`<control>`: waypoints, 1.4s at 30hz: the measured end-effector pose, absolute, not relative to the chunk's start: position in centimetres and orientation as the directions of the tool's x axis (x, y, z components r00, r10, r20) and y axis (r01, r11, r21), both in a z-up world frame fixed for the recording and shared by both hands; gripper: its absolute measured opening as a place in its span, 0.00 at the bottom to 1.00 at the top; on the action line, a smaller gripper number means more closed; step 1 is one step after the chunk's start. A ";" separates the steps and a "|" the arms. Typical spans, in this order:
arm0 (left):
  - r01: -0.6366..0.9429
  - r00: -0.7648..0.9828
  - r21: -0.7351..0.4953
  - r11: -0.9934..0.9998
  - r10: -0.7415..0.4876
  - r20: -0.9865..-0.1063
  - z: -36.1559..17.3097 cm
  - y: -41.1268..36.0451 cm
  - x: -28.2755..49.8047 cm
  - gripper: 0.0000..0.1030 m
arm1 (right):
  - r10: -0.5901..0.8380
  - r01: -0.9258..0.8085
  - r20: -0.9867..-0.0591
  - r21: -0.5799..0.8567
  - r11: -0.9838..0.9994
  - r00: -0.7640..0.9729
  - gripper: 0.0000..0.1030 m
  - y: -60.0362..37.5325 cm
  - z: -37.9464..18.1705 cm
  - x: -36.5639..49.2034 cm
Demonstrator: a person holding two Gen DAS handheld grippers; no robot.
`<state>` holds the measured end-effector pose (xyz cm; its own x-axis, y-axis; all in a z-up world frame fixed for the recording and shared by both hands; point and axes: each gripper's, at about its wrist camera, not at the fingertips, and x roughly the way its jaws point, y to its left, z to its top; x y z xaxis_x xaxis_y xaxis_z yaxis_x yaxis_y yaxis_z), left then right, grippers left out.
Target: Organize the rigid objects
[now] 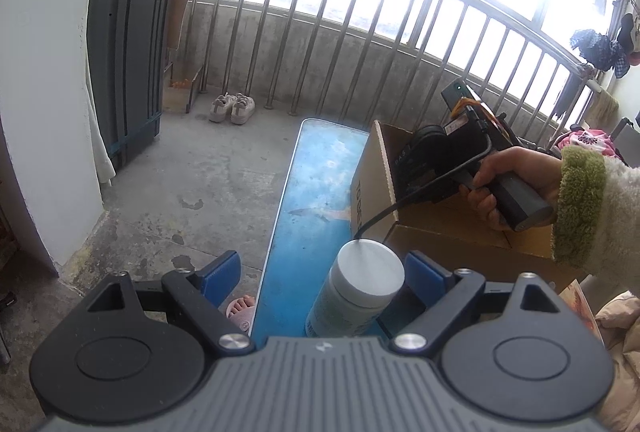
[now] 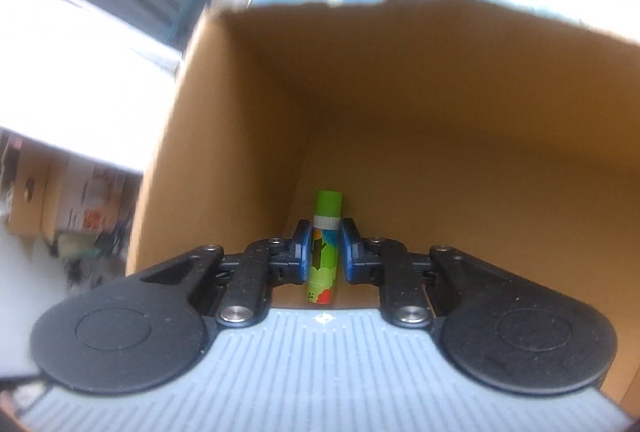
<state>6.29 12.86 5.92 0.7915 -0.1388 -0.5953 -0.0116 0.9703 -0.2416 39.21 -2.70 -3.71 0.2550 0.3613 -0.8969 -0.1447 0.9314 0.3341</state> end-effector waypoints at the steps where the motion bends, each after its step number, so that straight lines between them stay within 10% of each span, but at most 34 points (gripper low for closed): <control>1: -0.007 0.792 -0.239 0.971 -0.141 -0.594 5.9 12.8 6.3 0.87 | 0.377 -0.147 -0.882 0.349 0.926 0.282 0.16 -2.9 -3.2 39.5; 12: 0.032 0.813 -0.242 0.970 -0.166 -0.558 6.8 11.8 5.2 0.87 | 0.462 -0.166 -0.778 0.434 0.885 0.425 0.31 -6.4 3.9 35.4; 25: 0.100 0.841 -0.244 0.965 -0.212 -0.497 8.3 10.3 2.5 0.87 | 0.597 -0.427 -0.350 0.454 0.782 0.722 0.38 -22.5 18.6 14.4; 38: 0.266 0.741 -0.172 0.949 -0.315 -0.593 4.8 5.9 1.5 0.86 | 0.697 -0.225 -0.371 0.764 0.605 0.614 0.38 -26.1 2.7 4.2; 42: 0.324 0.665 -0.157 0.933 -0.342 -0.664 2.1 3.8 2.7 0.68 | 0.728 -0.122 -0.398 0.828 0.547 0.559 0.36 -24.1 -2.4 3.4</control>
<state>2.69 3.76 2.06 0.6653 -0.3423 -0.6635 0.3237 0.9331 -0.1568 3.37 -24.06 -2.38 0.5586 0.7276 -0.3981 -0.1223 0.5470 0.8281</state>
